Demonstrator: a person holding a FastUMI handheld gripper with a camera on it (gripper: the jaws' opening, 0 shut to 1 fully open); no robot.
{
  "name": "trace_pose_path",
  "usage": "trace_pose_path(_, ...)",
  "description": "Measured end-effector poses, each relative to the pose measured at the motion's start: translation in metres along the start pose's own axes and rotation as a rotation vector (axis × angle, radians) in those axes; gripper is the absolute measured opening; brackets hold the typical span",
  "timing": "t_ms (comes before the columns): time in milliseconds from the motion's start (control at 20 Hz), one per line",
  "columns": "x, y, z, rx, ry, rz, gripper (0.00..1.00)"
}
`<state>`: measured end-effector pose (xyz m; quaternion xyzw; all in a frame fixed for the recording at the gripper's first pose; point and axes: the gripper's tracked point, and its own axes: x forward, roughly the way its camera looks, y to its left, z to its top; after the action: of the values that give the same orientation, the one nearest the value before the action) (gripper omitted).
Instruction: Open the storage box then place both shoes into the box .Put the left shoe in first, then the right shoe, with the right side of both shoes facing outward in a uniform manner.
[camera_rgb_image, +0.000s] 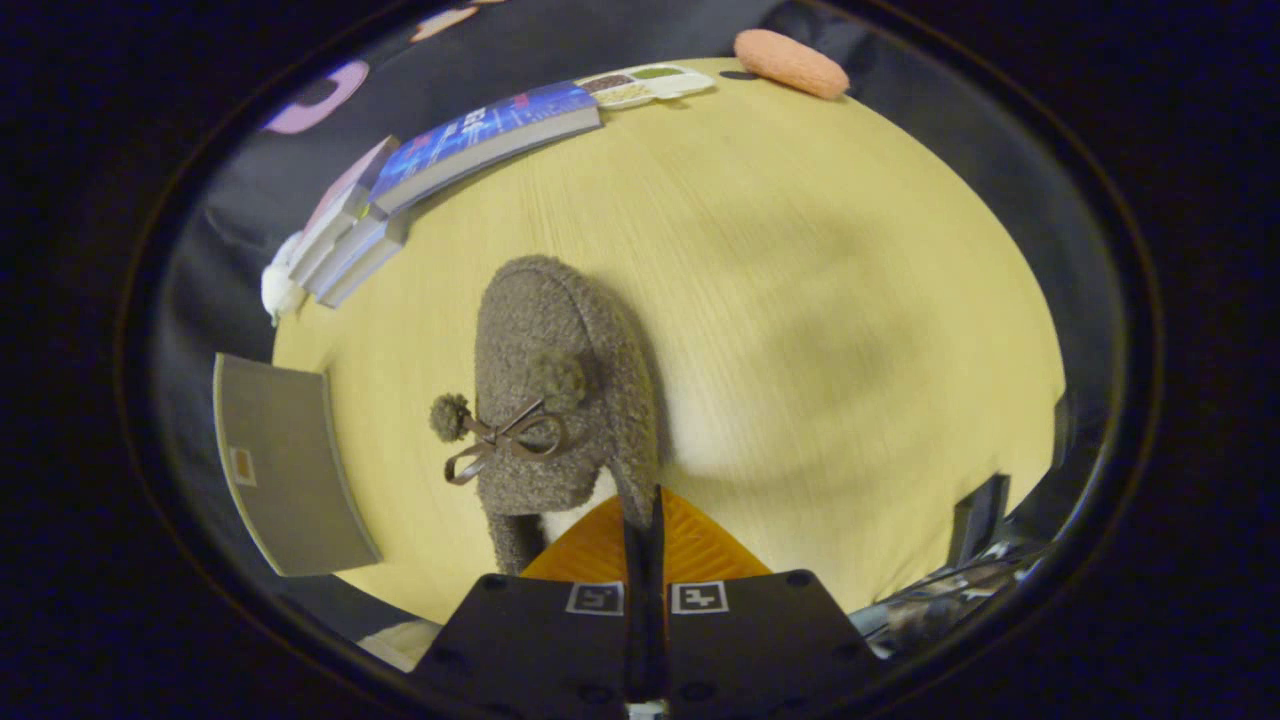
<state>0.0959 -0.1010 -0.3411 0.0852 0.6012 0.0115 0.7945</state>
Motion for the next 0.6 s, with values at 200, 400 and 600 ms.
trace_pose_path(200, -0.009, 0.036, -0.01, 0.228, -0.007, 0.243, 0.03)
trace_pose_path(400, -0.044, 0.076, -0.011, 0.271, -0.07, 0.374, 0.04)
trace_pose_path(600, -0.093, 0.134, -0.021, 0.24, -0.073, 0.49, 0.03)
